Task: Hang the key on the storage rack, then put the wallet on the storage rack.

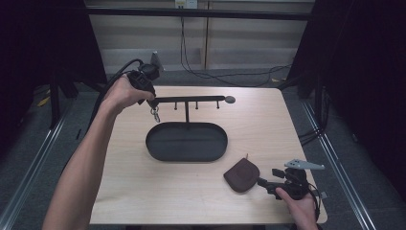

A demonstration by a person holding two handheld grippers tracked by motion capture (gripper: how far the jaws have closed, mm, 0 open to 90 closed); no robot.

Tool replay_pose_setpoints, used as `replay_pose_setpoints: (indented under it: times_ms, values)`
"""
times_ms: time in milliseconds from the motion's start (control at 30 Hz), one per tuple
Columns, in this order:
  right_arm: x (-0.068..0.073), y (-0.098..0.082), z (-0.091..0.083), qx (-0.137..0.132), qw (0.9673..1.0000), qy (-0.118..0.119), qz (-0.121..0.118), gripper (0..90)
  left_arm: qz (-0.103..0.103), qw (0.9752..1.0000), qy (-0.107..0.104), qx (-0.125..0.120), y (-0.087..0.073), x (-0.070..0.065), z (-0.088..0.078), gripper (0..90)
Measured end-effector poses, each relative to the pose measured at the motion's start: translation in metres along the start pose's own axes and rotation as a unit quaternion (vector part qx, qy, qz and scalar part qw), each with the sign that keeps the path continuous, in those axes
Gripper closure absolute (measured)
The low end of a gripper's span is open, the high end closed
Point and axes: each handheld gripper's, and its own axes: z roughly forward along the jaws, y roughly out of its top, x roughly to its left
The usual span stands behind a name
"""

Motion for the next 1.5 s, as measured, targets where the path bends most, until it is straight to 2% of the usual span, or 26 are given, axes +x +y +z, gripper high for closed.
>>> replay_pose_setpoints:
  times_ms: [467,633,700,733,900,967,1100,1167,1233,1300,1367,1433,1500]
  values:
    - [0.000,0.000,0.000,0.000,1.0000,0.001,-0.002,21.0,-0.005,0.9999,0.009,-0.004,0.001,0.002,0.006,89.1]
    - [0.000,0.000,0.001,0.000,1.0000,0.002,-0.004,21.1,-0.014,0.9998,0.009,-0.010,-0.003,0.005,0.005,84.8]
    - [0.000,0.001,0.002,0.001,1.0000,0.002,-0.002,21.0,-0.015,0.9998,0.006,-0.013,-0.006,0.007,0.004,84.5]
    - [0.000,0.001,0.002,0.001,1.0000,0.001,-0.002,21.0,-0.022,0.9996,0.002,-0.017,-0.007,0.008,0.004,82.8]
    - [-0.001,0.001,0.002,0.001,1.0000,0.000,-0.002,21.0,-0.024,0.9993,0.005,-0.028,-0.016,0.013,0.003,78.8]
    - [0.000,0.001,0.002,0.002,1.0000,0.000,-0.002,21.0,-0.030,0.9992,-0.003,-0.027,-0.022,0.013,0.004,78.8]
    - [0.000,0.000,0.002,0.003,1.0000,0.001,-0.001,21.0,-0.023,0.9992,0.001,-0.031,-0.027,0.014,0.002,75.2]
    - [0.000,0.000,0.002,0.005,1.0000,0.001,-0.001,21.0,-0.032,0.9982,0.007,-0.050,-0.033,0.013,0.001,75.3]
    - [0.000,0.000,0.002,0.005,1.0000,0.000,-0.001,21.0,-0.030,0.9983,0.005,-0.050,-0.036,0.013,0.002,75.1]
    - [0.000,0.000,0.002,0.004,1.0000,0.000,-0.001,21.0,-0.029,0.9977,0.006,-0.062,-0.040,0.010,0.001,73.7]
    - [0.000,0.000,0.002,0.003,1.0000,0.001,0.000,21.0,-0.026,0.9976,-0.002,-0.064,-0.044,0.008,0.001,73.3]
    - [-0.001,0.000,0.003,0.004,1.0000,0.001,0.000,21.0,-0.025,0.9974,0.002,-0.068,-0.048,0.005,0.001,71.9]
    - [0.000,0.000,0.002,0.004,1.0000,0.000,-0.001,21.0,-0.027,0.9964,-0.008,-0.079,-0.052,0.004,0.002,69.8]
